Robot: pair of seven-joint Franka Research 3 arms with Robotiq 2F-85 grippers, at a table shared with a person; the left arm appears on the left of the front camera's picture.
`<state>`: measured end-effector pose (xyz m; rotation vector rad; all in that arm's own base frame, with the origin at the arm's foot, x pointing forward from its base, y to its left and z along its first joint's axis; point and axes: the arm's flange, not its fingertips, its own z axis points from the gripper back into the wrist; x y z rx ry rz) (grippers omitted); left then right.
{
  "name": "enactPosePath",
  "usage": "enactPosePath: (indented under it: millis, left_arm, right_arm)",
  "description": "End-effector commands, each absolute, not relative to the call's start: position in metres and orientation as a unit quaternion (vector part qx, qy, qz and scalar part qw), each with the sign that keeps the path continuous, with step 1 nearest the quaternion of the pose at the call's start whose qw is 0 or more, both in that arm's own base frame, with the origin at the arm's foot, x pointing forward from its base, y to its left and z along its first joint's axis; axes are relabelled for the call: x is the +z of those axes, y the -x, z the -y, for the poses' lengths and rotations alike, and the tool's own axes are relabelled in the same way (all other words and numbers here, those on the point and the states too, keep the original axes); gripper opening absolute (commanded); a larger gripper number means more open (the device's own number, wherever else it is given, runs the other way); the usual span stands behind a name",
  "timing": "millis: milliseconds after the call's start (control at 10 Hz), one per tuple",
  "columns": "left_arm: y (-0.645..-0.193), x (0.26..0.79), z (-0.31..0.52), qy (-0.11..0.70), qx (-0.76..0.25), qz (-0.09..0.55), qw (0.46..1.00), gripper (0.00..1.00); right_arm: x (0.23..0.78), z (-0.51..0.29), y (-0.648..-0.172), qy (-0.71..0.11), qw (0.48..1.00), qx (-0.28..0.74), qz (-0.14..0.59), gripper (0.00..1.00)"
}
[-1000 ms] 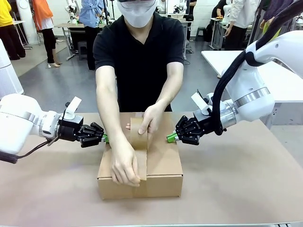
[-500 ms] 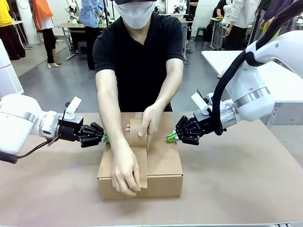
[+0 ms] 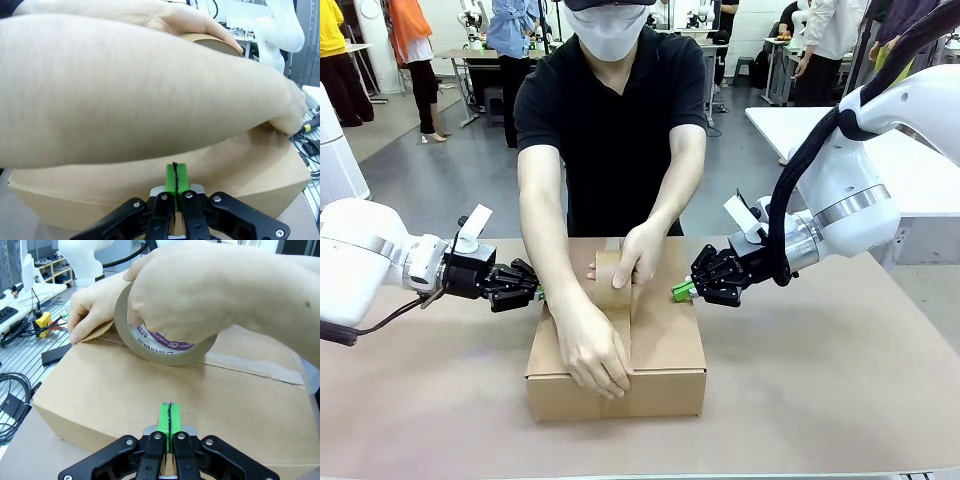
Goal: Wrap the clocks to prevent damage.
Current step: After the human seals the box with tape, release both hands from the side flaps of the Package Box.
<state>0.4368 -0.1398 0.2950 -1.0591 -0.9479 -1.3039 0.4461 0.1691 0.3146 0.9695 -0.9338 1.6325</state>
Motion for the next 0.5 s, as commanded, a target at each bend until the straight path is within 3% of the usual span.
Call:
enactPosePath:
  millis: [0, 400]
  left_arm:
    - [-0.4370, 0.2931, 0.1398, 0.449, -0.554, 0.403, 0.573, 0.00]
    - [-0.4370, 0.2931, 0.1398, 0.449, -0.554, 0.403, 0.573, 0.00]
  right_arm:
    - [0.3119, -0.1700, -0.4461, -0.397, 0.494, 0.672, 0.383, 0.01]
    - [0.3119, -0.1700, -0.4461, -0.397, 0.494, 0.672, 0.383, 0.01]
